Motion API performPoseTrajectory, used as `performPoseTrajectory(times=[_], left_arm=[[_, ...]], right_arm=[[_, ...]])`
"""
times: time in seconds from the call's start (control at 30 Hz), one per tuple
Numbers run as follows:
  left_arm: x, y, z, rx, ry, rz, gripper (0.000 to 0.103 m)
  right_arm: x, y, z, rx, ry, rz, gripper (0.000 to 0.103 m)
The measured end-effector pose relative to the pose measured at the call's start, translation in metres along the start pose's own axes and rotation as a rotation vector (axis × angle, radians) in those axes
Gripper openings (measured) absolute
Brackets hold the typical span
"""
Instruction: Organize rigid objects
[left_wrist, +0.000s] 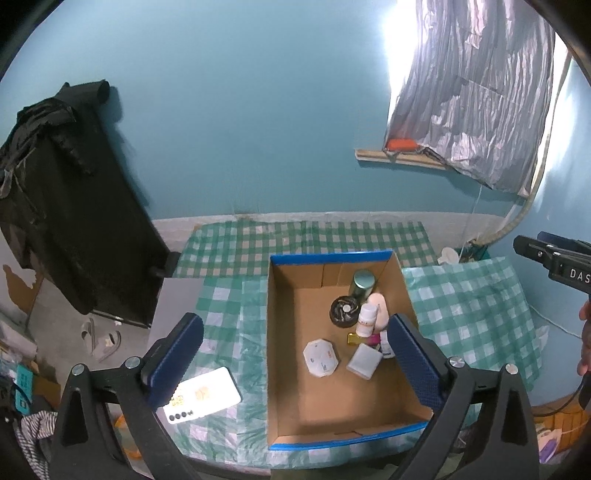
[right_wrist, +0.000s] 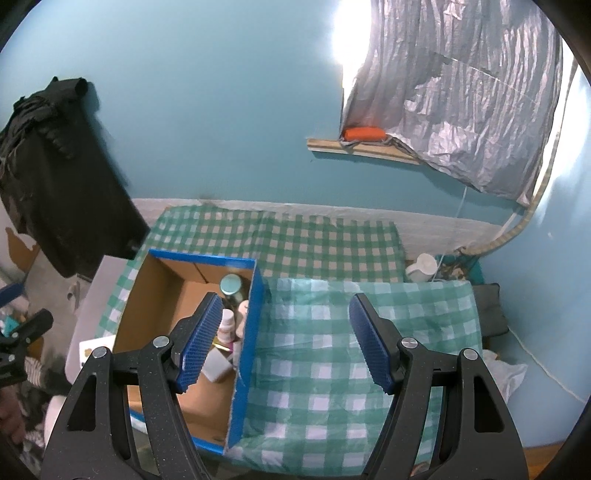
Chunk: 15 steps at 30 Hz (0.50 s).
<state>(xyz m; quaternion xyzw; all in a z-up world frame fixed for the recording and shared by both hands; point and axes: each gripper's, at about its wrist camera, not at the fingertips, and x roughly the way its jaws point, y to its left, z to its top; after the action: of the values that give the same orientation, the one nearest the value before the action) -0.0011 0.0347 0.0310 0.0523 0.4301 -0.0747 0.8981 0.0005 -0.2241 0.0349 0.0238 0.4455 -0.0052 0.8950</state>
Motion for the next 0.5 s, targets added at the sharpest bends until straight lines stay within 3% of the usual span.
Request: performPoseTrajectory(times=[0.5], left_arm=[[-0.0055, -0.0098, 0.002, -0.009, -0.009, 0.002, 0.101]], right_arm=[[-0.0038, -0.0049, 0.0019, -0.015, -0.006, -0.016, 0.071]])
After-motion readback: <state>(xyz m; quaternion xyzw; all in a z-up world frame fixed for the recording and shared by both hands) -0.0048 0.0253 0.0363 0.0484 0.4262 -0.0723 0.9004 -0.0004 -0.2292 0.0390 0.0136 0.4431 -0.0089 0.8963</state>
